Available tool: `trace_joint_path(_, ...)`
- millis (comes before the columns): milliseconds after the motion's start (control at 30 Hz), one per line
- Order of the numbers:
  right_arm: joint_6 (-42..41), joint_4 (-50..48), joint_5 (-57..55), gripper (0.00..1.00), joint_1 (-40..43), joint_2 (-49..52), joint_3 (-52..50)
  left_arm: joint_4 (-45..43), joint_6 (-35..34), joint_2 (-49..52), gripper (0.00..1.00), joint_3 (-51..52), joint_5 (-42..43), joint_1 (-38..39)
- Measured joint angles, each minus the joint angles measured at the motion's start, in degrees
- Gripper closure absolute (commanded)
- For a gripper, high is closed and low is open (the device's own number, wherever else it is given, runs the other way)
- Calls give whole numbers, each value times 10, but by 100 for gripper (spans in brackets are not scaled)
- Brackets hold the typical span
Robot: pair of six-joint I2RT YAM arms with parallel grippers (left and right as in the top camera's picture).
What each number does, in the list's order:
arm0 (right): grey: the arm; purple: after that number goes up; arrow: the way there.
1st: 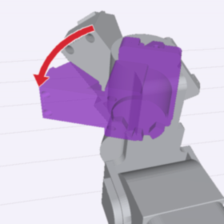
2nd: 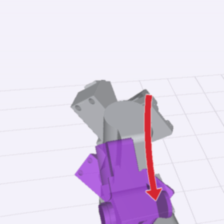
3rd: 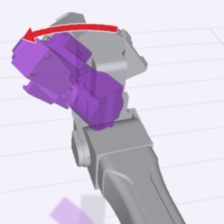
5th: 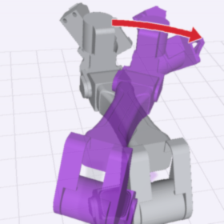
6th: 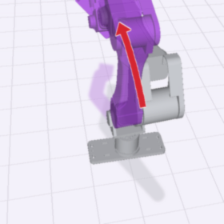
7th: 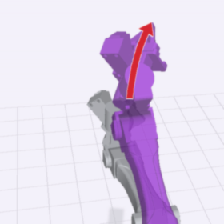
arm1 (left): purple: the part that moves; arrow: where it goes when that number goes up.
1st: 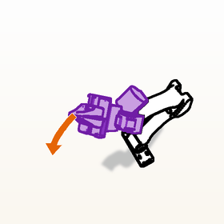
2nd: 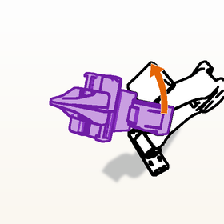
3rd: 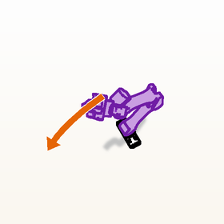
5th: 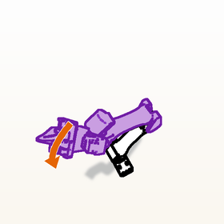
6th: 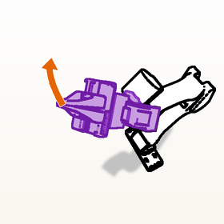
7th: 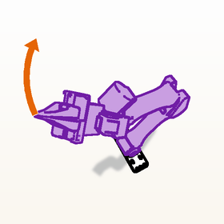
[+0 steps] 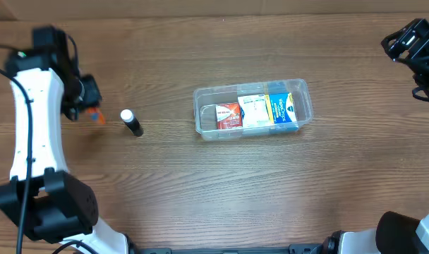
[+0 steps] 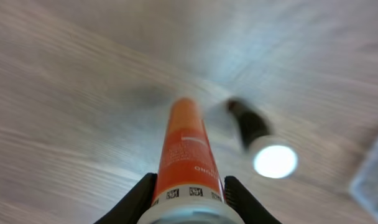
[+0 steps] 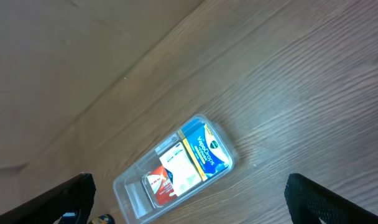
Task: Pack container
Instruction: 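Carry the orange tube with the left gripper to the container's left end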
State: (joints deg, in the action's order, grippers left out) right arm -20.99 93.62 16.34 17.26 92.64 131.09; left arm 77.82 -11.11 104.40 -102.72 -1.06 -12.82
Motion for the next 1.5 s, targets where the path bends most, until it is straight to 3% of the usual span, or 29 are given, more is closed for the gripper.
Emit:
trace_joint_path(167, 0, 0, 0, 0, 0, 0, 0, 85, 9, 0, 82, -188, 25, 50)
trace_joint_path(300, 0, 0, 0, 0, 0, 0, 0, 96, 9, 0, 83, -280, 46, 133)
trace_joint_path(667, 0, 0, 0, 0, 0, 0, 0, 62, 9, 37, 83, -296, 36, 355)
trace_joint_path(1333, 0, 0, 0, 0, 0, 0, 0, 57, 9, 295, 83, -296, 25, 387)
trace_joint_path(1500, 0, 0, 0, 0, 0, 0, 0, 52, 9, 307, 71, -296, 24, 387)
